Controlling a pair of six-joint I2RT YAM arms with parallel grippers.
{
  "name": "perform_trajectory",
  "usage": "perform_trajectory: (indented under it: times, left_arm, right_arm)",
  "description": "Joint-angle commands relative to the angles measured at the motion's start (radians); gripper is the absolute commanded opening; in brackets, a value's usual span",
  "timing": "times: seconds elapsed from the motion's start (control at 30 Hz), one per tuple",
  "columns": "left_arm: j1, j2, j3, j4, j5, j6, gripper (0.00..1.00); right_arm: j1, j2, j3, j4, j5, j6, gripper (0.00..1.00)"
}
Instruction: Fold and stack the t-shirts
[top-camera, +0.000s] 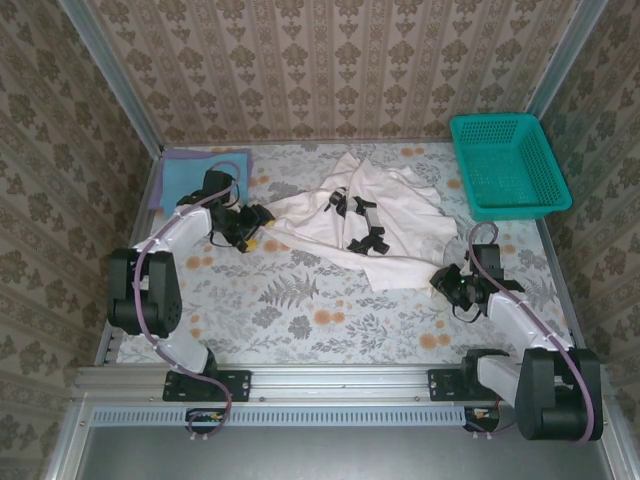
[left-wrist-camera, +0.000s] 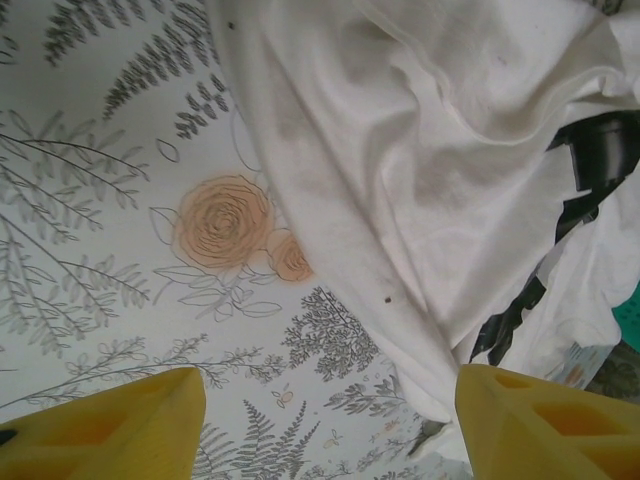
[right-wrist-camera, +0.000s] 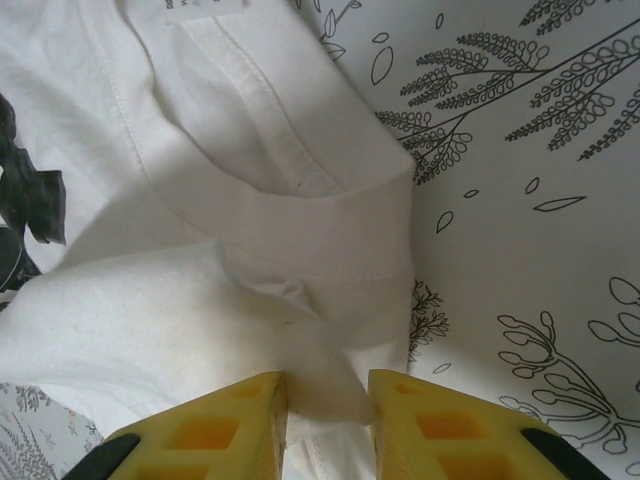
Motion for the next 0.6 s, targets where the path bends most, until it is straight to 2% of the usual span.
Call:
perform_trajectory:
  times: [0.0, 0.17, 0.2, 0.37, 0.57]
  left_arm:
    - [-0.021, 0.021, 0.021, -0.001, 0.003, 0.018, 0.66]
    - [-0.033, 0.037, 0.036, -0.014, -0.006, 0.03, 0.65]
    - [-0.033, 0.04, 0.047, -0.034, -0.021, 0.042, 0.66]
    - [0.011, 0.052, 0.091, -0.074, -0.063, 0.085, 0.67]
    - [0.017, 0.135, 0.215, -0.18, -0.221, 0.187, 0.61]
  right_arm:
    - [-0.005, 0.028, 0.009, 0.037, 0.024, -0.018, 0.27]
    - [-0.008, 0.058, 0.036, 0.026, -0.004, -0.028, 0.1]
    - [-0.008, 0.052, 0.039, 0.019, -0.005, -0.025, 0.0]
    - [-0.008, -0.046, 0.055, -0.03, -0.052, 0.028, 0.0]
    - [-0.007, -0.202, 0.148, -0.201, -0.104, 0.082, 0.0]
